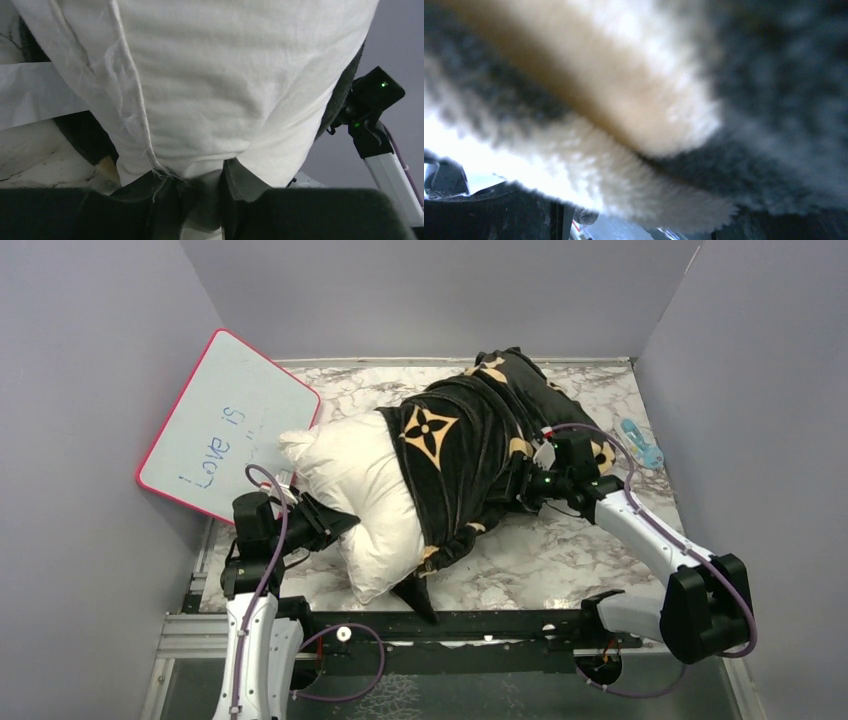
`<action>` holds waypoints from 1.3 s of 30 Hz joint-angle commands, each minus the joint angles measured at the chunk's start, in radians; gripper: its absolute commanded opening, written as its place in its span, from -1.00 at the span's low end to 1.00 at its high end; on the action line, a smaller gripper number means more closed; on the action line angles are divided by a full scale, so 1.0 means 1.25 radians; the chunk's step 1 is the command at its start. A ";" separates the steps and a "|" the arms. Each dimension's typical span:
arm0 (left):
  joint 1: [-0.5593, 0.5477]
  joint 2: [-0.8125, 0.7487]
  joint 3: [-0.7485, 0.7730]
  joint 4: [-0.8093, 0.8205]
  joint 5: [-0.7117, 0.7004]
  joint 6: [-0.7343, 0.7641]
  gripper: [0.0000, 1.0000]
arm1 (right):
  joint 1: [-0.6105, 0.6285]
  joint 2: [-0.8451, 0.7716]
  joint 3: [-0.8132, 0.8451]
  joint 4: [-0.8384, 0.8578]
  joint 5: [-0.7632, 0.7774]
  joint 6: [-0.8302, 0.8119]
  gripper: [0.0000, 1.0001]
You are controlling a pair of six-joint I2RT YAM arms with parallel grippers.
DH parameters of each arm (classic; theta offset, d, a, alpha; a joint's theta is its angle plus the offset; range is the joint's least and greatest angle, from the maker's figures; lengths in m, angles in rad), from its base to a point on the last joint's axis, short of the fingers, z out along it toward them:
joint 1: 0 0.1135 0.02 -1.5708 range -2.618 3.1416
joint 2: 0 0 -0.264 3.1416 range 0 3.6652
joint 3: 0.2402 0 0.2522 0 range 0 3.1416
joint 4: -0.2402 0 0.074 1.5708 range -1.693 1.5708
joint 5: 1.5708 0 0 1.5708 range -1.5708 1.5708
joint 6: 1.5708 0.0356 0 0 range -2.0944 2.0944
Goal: Remove the pillowcase from the pillow
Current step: Remove the pillow from the pillowcase.
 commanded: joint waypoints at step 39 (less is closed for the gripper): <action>-0.023 0.244 0.385 -0.217 -0.310 0.266 -1.00 | -0.040 -0.264 -0.041 -0.040 0.426 -0.091 -0.99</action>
